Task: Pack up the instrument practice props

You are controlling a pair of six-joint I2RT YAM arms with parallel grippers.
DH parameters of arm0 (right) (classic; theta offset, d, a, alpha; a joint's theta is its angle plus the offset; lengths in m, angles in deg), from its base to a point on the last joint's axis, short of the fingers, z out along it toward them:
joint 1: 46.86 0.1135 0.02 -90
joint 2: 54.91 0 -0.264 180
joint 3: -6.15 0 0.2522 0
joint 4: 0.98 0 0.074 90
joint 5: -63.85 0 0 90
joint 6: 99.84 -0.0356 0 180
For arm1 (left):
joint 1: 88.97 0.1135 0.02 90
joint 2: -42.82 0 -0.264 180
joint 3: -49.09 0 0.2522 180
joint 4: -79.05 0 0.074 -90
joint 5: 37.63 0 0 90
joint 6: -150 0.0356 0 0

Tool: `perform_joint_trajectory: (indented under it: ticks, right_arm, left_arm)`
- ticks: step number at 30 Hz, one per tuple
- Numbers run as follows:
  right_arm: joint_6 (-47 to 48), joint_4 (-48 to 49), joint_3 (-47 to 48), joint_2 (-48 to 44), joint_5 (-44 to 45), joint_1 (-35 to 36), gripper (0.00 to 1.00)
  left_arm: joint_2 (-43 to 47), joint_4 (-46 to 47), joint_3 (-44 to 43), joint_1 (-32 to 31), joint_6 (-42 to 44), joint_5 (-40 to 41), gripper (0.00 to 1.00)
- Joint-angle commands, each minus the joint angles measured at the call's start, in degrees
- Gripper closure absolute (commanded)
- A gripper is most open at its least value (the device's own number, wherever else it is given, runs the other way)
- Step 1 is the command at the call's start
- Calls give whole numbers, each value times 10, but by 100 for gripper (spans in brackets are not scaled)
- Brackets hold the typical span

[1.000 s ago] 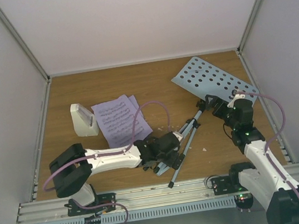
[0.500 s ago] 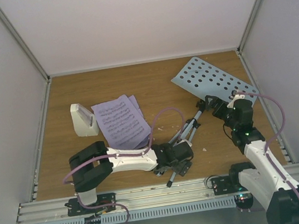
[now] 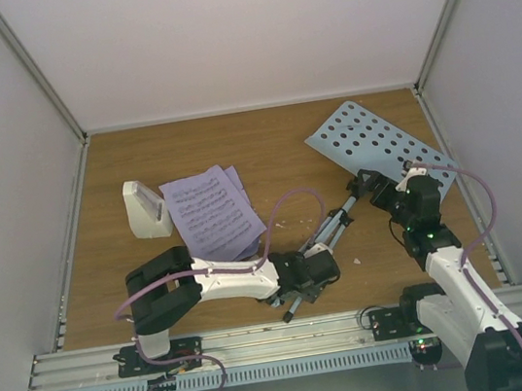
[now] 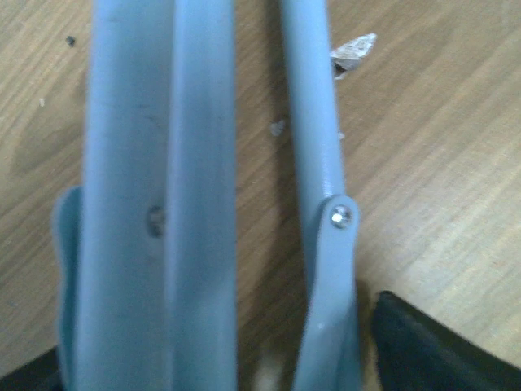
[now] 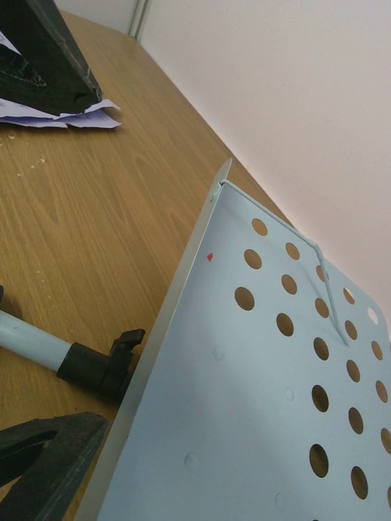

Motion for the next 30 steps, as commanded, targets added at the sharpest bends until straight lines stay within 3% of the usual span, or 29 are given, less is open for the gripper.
perform_joint_trajectory:
  ticks: [1,6,20,30]
  right_arm:
    - [6,11,-6,-3,8,-3,1]
    - [7,11,-7,-1,8,-3,0]
    - [9,10,-7,0,6,-3,0]
    - [9,10,-7,1,5,-3,0]
  left_arm:
    - [19,6,-16,-14,12,-2,19]
    - [57,3,-10,-14,10,3,1]
    - [84,0,39,21,-11,-71,1]
    - [64,5,67,39,-16,-66,1]
